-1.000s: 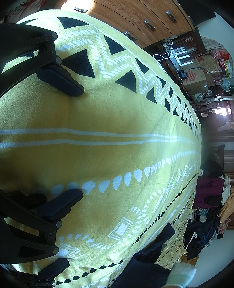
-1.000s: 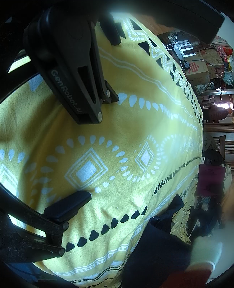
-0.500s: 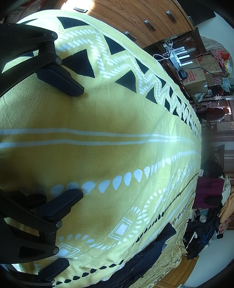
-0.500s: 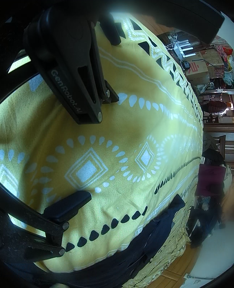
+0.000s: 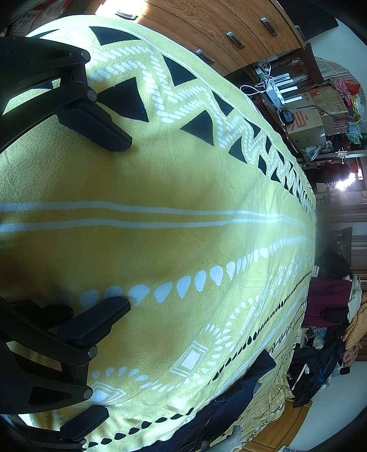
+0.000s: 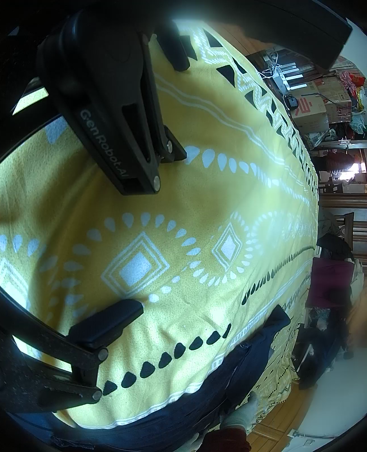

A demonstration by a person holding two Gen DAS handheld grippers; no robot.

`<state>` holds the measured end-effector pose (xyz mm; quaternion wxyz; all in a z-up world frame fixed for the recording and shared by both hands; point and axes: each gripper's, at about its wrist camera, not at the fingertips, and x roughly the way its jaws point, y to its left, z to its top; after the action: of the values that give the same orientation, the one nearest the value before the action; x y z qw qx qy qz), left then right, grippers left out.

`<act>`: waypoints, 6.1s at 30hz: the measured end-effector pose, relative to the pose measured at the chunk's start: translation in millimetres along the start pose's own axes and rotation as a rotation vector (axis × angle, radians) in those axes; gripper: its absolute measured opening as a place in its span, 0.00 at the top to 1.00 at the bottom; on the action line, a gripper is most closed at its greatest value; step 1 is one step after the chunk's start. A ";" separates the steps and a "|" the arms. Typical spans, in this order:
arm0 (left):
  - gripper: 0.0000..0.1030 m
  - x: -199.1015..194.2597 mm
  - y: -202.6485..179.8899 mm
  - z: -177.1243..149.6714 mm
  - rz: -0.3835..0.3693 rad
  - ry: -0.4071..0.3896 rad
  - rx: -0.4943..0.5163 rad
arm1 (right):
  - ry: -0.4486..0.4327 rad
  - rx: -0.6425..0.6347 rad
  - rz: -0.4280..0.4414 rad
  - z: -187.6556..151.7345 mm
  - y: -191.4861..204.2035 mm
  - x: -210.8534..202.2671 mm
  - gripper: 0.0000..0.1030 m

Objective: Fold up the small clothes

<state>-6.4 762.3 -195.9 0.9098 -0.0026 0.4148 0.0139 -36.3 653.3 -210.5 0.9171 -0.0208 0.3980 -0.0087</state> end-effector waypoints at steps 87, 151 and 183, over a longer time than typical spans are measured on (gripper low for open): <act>0.00 -1.1 0.2 -0.6 -0.003 -0.003 0.002 | 0.000 -0.004 0.005 -0.3 -1.5 -0.1 0.00; 0.00 -2.2 3.9 -1.2 -0.027 -0.005 -0.004 | -0.008 0.002 -0.016 -1.2 -0.3 -0.1 0.00; 0.00 -221.6 -102.4 49.9 -0.003 -0.642 -0.002 | -0.464 -0.273 0.604 83.6 -130.9 -146.1 0.05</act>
<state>-111.2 655.6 3.5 0.9942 0.0007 0.1067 0.0131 -75.0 529.8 -41.0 0.9328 -0.0261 0.1661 0.3189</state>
